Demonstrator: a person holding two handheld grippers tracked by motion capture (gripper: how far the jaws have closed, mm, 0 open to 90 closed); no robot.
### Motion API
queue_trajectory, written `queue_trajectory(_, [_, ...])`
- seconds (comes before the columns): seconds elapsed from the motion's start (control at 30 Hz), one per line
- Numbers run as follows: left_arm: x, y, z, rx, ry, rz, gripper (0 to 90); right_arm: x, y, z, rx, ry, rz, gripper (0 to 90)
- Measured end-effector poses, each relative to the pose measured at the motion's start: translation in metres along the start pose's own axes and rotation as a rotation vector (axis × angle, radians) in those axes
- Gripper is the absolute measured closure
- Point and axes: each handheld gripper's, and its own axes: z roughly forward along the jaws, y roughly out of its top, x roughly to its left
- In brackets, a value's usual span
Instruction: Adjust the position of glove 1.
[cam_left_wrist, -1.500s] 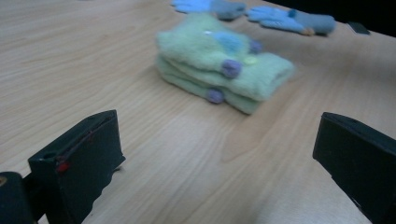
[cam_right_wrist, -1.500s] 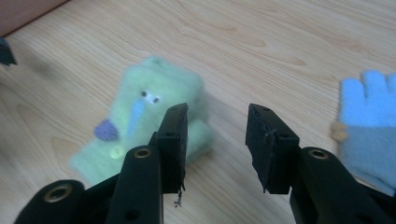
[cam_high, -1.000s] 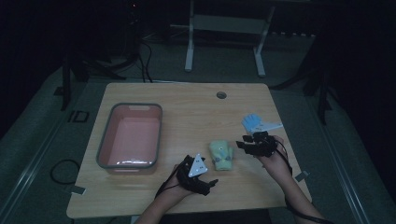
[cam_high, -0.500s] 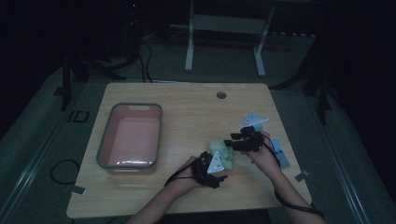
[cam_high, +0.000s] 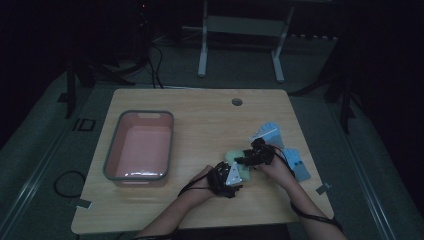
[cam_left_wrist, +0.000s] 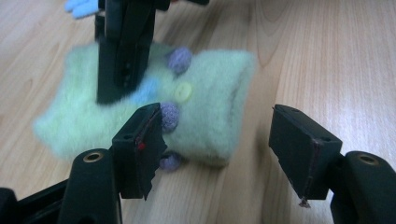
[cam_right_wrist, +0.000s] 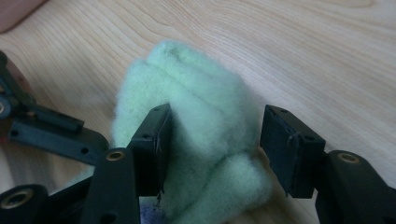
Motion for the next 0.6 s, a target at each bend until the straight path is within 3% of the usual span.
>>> queue_trajectory(0.23, [-0.001,0.003,0.0059,0.046,0.039,0.069,48.0,-0.0004,0.0007,0.0048,0.018,0.034,0.039,50.5])
queue_trajectory(0.47, [0.0035,0.0049,0.0047,0.067,0.033,0.069,70.0,-0.0023,-0.0003,0.0072,0.013,0.068,0.068,55.3])
queue_trajectory(0.6, [0.0067,0.0068,0.0019,0.077,0.017,0.056,75.4,0.0013,0.0003,0.0046,0.001,0.07,0.062,67.9])
